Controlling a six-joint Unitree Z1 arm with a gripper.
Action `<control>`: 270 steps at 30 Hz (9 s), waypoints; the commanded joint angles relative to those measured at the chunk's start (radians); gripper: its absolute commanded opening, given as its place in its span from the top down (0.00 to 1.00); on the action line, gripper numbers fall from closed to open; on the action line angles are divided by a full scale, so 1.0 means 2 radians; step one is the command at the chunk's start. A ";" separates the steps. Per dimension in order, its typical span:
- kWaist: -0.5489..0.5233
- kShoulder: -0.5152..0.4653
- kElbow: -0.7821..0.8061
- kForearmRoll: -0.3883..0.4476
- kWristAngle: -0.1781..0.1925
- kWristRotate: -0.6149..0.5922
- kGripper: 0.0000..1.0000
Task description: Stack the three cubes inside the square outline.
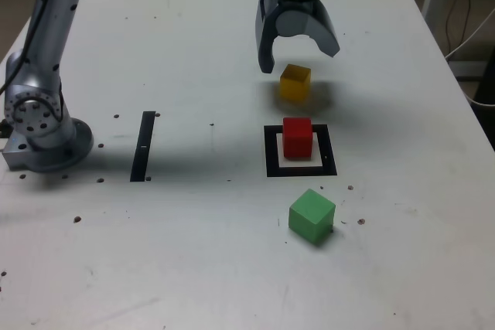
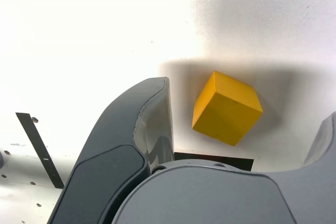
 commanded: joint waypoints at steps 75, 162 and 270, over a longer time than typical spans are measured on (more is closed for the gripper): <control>-0.033 0.050 0.007 -0.037 0.041 0.149 0.68; -0.170 -0.018 -0.008 0.045 -0.030 -0.080 0.68; -0.375 -0.017 -0.040 0.056 -0.020 -0.154 0.01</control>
